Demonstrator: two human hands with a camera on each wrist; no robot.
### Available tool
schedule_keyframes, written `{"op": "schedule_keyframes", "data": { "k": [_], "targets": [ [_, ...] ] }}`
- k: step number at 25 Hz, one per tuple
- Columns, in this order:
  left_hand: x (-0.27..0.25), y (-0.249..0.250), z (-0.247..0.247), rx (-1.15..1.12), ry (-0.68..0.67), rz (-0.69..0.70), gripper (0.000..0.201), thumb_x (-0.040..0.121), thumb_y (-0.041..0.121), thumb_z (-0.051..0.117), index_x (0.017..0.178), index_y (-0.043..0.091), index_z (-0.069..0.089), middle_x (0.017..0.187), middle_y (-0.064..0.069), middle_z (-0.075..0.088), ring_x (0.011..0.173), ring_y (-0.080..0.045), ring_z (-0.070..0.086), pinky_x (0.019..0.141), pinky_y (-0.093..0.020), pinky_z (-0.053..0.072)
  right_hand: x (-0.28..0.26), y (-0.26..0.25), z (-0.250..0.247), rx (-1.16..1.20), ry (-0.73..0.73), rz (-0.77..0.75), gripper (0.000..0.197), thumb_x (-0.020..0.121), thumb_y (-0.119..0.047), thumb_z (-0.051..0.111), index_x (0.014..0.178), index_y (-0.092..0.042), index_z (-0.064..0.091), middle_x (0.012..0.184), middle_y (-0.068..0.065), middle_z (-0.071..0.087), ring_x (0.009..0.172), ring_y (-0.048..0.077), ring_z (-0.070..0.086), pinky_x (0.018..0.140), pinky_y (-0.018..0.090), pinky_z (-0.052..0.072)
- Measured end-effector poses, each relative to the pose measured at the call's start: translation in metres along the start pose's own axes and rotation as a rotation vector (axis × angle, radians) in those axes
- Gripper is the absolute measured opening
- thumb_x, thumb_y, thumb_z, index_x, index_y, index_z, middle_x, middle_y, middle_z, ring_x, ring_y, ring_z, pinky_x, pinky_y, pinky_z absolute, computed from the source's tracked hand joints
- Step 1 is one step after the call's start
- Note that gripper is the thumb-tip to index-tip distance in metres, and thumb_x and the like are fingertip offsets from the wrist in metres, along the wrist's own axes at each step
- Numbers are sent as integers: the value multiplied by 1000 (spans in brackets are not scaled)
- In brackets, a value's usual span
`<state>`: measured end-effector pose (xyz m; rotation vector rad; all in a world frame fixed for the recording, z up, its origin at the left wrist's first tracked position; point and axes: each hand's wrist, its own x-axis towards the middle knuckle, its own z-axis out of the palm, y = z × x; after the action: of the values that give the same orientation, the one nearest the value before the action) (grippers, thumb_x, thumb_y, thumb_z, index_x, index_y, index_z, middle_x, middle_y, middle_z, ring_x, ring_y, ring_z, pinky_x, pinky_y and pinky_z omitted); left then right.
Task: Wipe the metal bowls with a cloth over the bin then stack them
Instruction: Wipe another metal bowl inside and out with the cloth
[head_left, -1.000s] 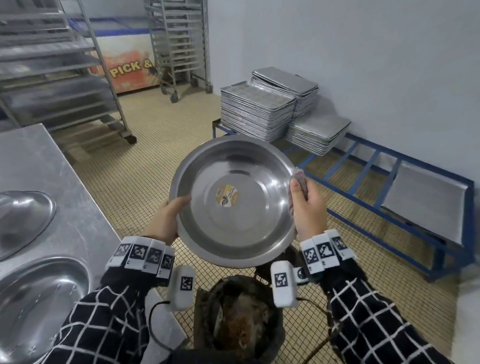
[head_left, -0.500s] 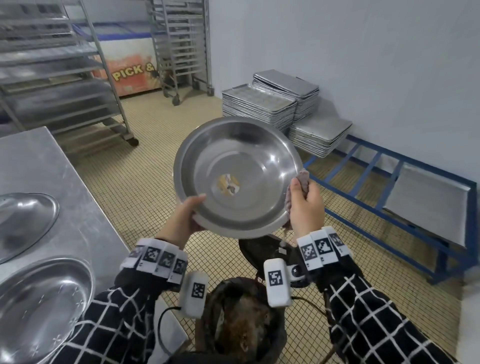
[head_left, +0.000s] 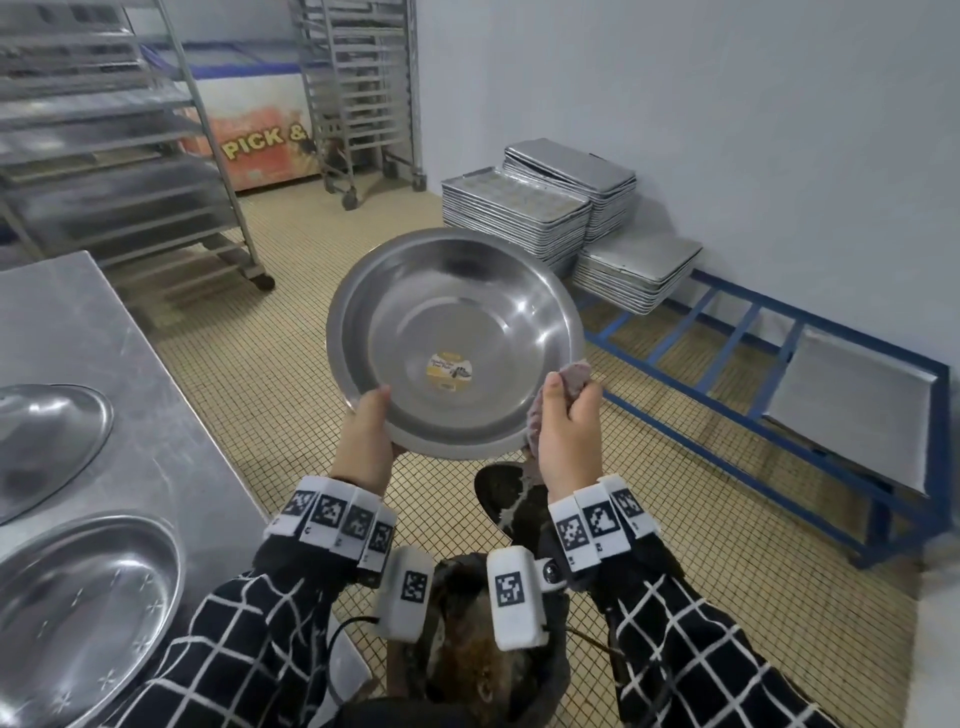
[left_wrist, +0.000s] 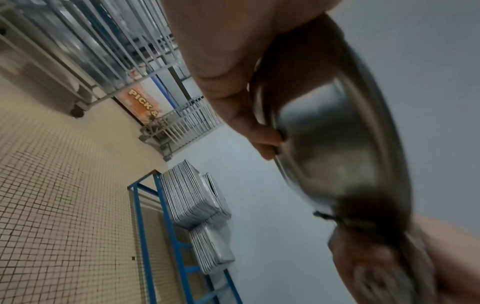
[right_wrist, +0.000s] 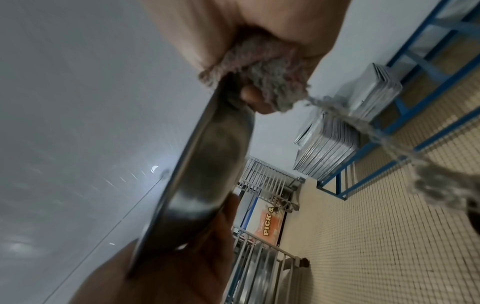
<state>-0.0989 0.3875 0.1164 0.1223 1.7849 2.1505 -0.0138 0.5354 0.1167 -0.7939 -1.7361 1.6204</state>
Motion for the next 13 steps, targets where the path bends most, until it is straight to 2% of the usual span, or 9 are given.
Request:
{"op": "schedule_keyframes", "data": {
  "k": [2, 4, 6, 8, 9, 10, 11, 13],
  "targets": [
    [-6, -5, 13, 81, -110, 2, 19, 101, 25, 39, 100, 16, 55, 101, -9, 66, 90, -19, 66, 73, -31, 55, 0, -3, 5, 10, 8, 19, 25, 99, -30, 46, 111, -9, 40, 78, -5, 55, 51, -3, 54, 46, 8, 43],
    [-6, -12, 18, 199, -213, 16, 14, 99, 27, 43, 106, 22, 54, 111, -9, 65, 98, -22, 65, 76, -33, 58, 2, -5, 1, 0, 24, 19, 24, 98, -28, 48, 110, -10, 40, 82, -4, 55, 57, -3, 55, 49, 7, 45],
    [-4, -8, 13, 204, -216, 52, 13, 98, 28, 46, 110, 28, 48, 110, -8, 65, 97, -25, 67, 74, -38, 59, 10, -7, -8, -29, 30, 7, 27, 97, -31, 49, 112, -10, 44, 91, 0, 59, 74, 6, 61, 63, 17, 52],
    [3, 2, -1, -20, -165, 30, 24, 97, 33, 47, 119, 24, 45, 102, -7, 66, 85, -26, 69, 63, -41, 59, 23, -9, -24, -95, 3, 5, 28, 96, -35, 49, 114, -12, 48, 93, -2, 59, 81, 13, 61, 68, 25, 51],
    [7, 6, -10, -154, -171, 22, 32, 94, 38, 48, 122, 21, 48, 100, -7, 67, 84, -25, 69, 62, -40, 59, 28, -11, -31, -133, -39, -5, 28, 96, -36, 49, 112, -13, 50, 89, -4, 58, 78, 11, 59, 66, 24, 48],
    [9, 8, -19, -246, -186, 13, 38, 92, 40, 48, 121, 17, 53, 99, -6, 68, 86, -25, 68, 66, -40, 58, 33, -13, -39, -165, -97, -23, 26, 96, -36, 50, 110, -14, 52, 85, -5, 57, 73, 8, 57, 65, 23, 45],
    [8, 9, -25, -259, -197, 6, 38, 92, 39, 47, 119, 13, 58, 98, -6, 70, 90, -26, 67, 73, -40, 57, 35, -16, -44, -181, -151, -39, 24, 96, -36, 51, 106, -15, 53, 81, -5, 56, 68, 6, 55, 63, 22, 45],
    [8, 2, -28, -151, -95, -29, 29, 96, 30, 45, 108, 11, 63, 89, -5, 72, 92, -29, 64, 80, -40, 53, 34, -17, -49, -167, -191, -62, 20, 96, -36, 51, 99, -16, 53, 74, -4, 55, 59, 3, 52, 58, 20, 45]
  ]
}}
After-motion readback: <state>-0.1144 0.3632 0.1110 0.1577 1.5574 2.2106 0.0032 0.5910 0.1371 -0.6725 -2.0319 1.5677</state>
